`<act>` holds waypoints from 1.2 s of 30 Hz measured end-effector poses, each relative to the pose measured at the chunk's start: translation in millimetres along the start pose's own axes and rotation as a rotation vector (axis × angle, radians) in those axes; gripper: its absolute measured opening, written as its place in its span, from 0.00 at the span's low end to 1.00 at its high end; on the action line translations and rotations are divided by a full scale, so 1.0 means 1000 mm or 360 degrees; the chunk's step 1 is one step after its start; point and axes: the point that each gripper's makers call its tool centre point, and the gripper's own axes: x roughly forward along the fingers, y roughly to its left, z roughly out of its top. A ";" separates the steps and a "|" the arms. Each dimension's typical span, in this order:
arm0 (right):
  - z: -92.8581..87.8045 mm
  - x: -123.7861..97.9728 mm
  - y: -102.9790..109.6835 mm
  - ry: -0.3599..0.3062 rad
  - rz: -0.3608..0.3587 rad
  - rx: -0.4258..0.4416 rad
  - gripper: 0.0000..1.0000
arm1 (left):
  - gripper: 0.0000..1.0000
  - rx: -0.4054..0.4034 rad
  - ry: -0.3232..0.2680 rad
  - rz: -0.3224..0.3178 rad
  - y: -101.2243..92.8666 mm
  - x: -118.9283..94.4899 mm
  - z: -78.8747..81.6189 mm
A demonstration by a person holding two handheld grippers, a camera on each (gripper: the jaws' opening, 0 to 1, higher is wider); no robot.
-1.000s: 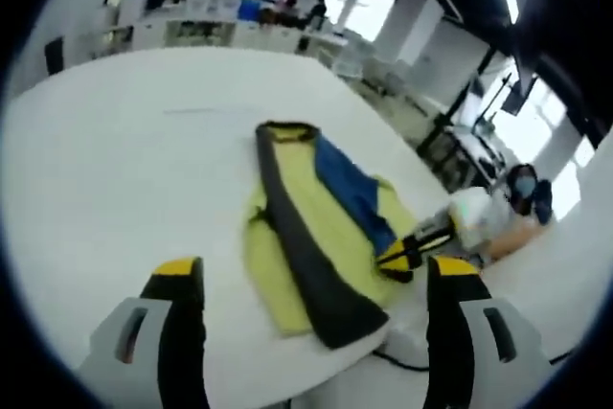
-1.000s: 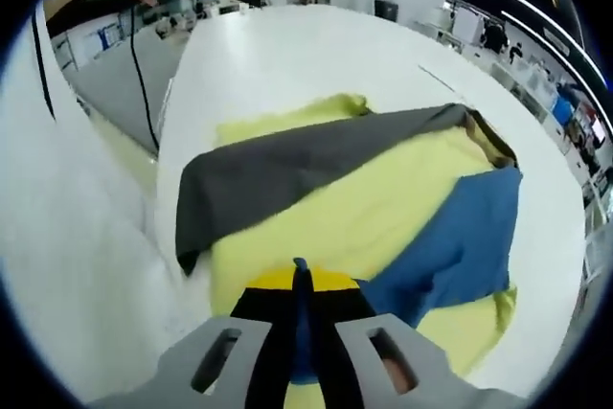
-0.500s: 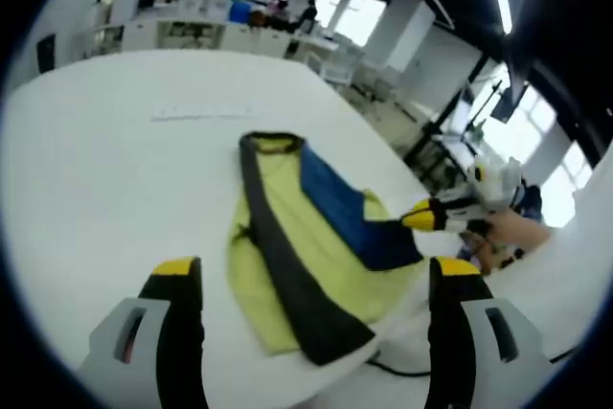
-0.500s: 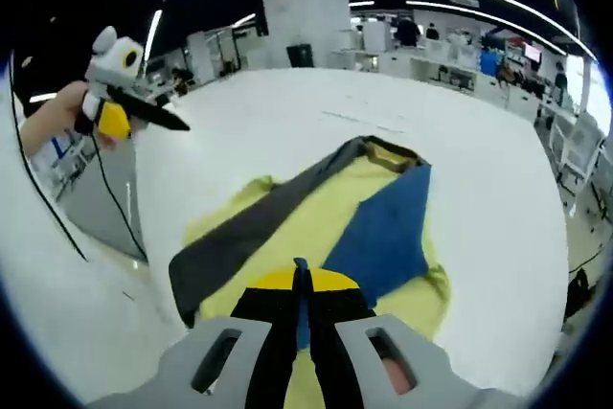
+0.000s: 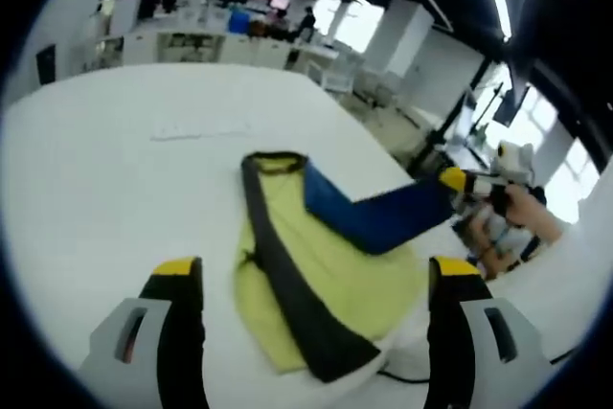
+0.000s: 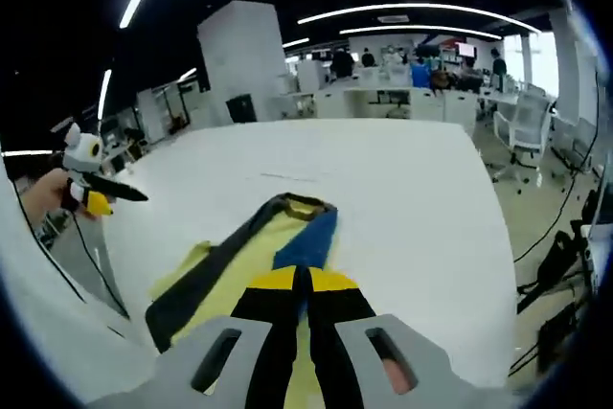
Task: Fold the garment on the visible template until the final outline fits inside the template.
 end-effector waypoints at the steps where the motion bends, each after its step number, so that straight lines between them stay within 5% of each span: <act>1: 0.005 -0.002 -0.012 -0.0009 -0.0031 -0.0018 0.03 | 0.94 0.0008 0.0005 -0.0002 0.000 0.001 0.001; 6: 0.018 -0.005 -0.054 -0.0012 -0.0143 -0.0073 0.03 | 0.90 0.0062 -0.0063 0.0106 0.007 0.001 0.008; 26: 0.018 -0.030 -0.181 0.0050 -0.0598 -0.0001 0.03 | 0.95 0.0057 0.0059 0.0068 0.011 0.003 -0.009; 36: 0.009 -0.028 -0.205 0.0119 -0.0656 0.0008 0.03 | 0.95 0.0064 0.0056 0.0063 0.009 0.003 -0.006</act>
